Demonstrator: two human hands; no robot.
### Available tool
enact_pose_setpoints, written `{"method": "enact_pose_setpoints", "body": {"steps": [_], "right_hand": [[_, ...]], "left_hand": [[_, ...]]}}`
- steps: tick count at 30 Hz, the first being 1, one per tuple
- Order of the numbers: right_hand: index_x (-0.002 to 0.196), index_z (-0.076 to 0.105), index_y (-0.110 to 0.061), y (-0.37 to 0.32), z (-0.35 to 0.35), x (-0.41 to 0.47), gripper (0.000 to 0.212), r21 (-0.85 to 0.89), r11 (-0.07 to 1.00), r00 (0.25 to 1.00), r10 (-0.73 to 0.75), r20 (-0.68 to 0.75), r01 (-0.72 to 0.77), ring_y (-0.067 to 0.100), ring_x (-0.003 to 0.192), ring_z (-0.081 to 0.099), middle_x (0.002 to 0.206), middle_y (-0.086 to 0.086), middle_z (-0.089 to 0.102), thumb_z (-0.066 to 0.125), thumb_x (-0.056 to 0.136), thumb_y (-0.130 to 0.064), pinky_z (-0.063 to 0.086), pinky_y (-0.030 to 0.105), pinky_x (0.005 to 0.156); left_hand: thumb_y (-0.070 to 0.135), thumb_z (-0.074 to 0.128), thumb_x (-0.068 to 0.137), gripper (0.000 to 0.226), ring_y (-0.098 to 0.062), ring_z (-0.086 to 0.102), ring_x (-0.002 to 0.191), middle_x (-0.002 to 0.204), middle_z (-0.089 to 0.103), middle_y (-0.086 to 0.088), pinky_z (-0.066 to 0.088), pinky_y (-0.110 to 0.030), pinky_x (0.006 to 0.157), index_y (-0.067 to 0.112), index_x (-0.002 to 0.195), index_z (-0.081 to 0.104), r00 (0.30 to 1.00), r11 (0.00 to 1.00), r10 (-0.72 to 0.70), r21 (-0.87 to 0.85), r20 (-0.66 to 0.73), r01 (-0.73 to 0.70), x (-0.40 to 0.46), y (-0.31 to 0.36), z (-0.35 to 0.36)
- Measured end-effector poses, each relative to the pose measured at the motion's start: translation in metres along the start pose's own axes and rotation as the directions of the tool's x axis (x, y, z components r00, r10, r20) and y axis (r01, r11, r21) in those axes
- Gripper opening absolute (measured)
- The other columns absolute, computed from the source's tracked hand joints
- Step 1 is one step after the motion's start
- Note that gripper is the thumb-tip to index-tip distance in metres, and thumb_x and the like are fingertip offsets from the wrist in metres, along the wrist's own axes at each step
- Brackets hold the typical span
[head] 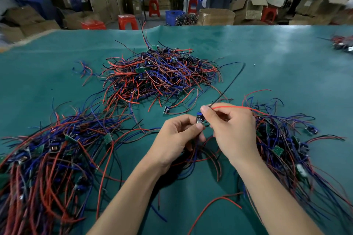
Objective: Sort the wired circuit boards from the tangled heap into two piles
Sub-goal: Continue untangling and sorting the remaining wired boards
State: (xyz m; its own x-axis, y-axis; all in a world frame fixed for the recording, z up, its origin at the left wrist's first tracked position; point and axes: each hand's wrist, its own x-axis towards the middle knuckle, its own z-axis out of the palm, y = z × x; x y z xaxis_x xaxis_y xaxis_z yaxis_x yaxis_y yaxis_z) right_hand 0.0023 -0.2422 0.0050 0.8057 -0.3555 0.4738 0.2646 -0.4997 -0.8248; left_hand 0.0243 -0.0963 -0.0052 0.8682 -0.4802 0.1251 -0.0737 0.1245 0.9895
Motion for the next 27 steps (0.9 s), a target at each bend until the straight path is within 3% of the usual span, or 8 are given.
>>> {"method": "enact_pose_setpoints", "body": {"steps": [3,7,12,18,20,22,25,27], "right_hand": [[0.069,0.071,-0.017,0.001,-0.012,0.007,0.033,-0.124,0.991,0.996,-0.060,-0.059,0.052,0.014,0.059,0.063,0.059,-0.007,0.066,0.069,0.089,-0.043,0.051,0.036,0.066],[0.077,0.067,-0.022,0.013,-0.040,0.023,0.029,-0.088,0.996,0.968,0.004,-0.253,-0.027,0.032,0.055,0.062,0.055,0.000,0.062,0.064,0.088,-0.049,0.054,0.051,0.063],[0.069,0.066,-0.024,0.016,-0.053,0.029,0.025,0.222,0.972,0.863,0.179,-0.473,-0.080,0.004,0.042,0.057,0.051,-0.012,0.062,0.070,0.093,-0.027,0.048,0.028,0.049],[0.080,0.063,-0.023,0.010,-0.067,0.036,0.018,0.380,0.925,0.678,0.289,-0.676,-0.016,0.002,0.047,0.054,0.065,-0.004,0.062,0.062,0.097,-0.020,0.045,0.022,0.046],[0.074,0.066,-0.022,0.008,-0.059,0.032,0.019,0.335,0.936,0.786,0.288,-0.548,-0.109,0.004,0.045,0.053,0.058,-0.006,0.063,0.066,0.093,-0.022,0.042,0.023,0.043],[0.071,0.071,-0.017,0.003,-0.040,0.023,0.021,0.232,0.940,0.929,0.302,-0.217,-0.251,0.008,0.047,0.057,0.060,-0.003,0.069,0.069,0.088,-0.029,0.042,0.026,0.044],[0.081,0.077,-0.015,-0.006,-0.011,0.005,0.043,0.090,0.957,0.940,0.247,0.237,-0.275,0.008,0.059,0.063,0.072,0.002,0.074,0.067,0.080,-0.057,0.046,0.030,0.051],[0.079,0.077,-0.024,-0.008,-0.003,-0.001,0.032,0.049,0.989,0.964,0.124,0.237,-0.139,0.003,0.058,0.060,0.067,-0.008,0.071,0.068,0.080,-0.054,0.045,0.027,0.057]], "left_hand": [[0.006,0.060,0.095,0.013,-0.006,0.050,0.052,0.061,0.063,0.000,0.039,-0.013,0.052,0.007,0.082,0.059,0.999,1.000,0.002,-0.013,0.032,-0.002,0.000,-0.001,-0.001],[0.006,0.062,0.094,0.007,-0.005,0.049,0.052,0.060,0.063,0.002,0.036,-0.014,0.051,0.005,0.088,0.064,0.997,1.000,-0.013,0.026,0.076,0.011,0.001,-0.003,-0.001],[0.007,0.063,0.094,0.007,-0.007,0.048,0.053,0.061,0.064,0.001,0.035,-0.014,0.051,0.006,0.087,0.064,0.995,0.999,-0.026,0.021,0.095,0.024,0.001,-0.004,0.000],[0.007,0.060,0.096,0.014,-0.009,0.052,0.056,0.065,0.066,-0.002,0.040,-0.018,0.050,0.016,0.085,0.059,0.995,0.996,-0.034,-0.081,-0.091,0.027,0.002,-0.003,0.000],[0.009,0.059,0.097,0.016,-0.008,0.052,0.060,0.068,0.067,-0.001,0.040,-0.018,0.050,0.019,0.085,0.061,0.988,0.997,-0.022,-0.081,-0.151,0.010,0.003,-0.003,0.000],[0.011,0.059,0.097,0.021,-0.010,0.050,0.060,0.069,0.067,-0.001,0.039,-0.017,0.048,0.022,0.082,0.067,0.984,0.996,-0.016,-0.084,-0.178,0.001,0.003,-0.003,0.001],[0.013,0.061,0.096,0.020,-0.011,0.048,0.057,0.069,0.066,-0.001,0.038,-0.018,0.048,0.021,0.080,0.070,0.985,0.998,-0.004,-0.059,-0.171,-0.006,0.002,-0.002,0.001],[0.016,0.063,0.095,0.018,-0.009,0.045,0.055,0.069,0.065,0.002,0.035,-0.019,0.049,0.018,0.078,0.069,0.991,1.000,0.012,-0.010,-0.133,-0.014,0.002,0.000,0.001]]}}
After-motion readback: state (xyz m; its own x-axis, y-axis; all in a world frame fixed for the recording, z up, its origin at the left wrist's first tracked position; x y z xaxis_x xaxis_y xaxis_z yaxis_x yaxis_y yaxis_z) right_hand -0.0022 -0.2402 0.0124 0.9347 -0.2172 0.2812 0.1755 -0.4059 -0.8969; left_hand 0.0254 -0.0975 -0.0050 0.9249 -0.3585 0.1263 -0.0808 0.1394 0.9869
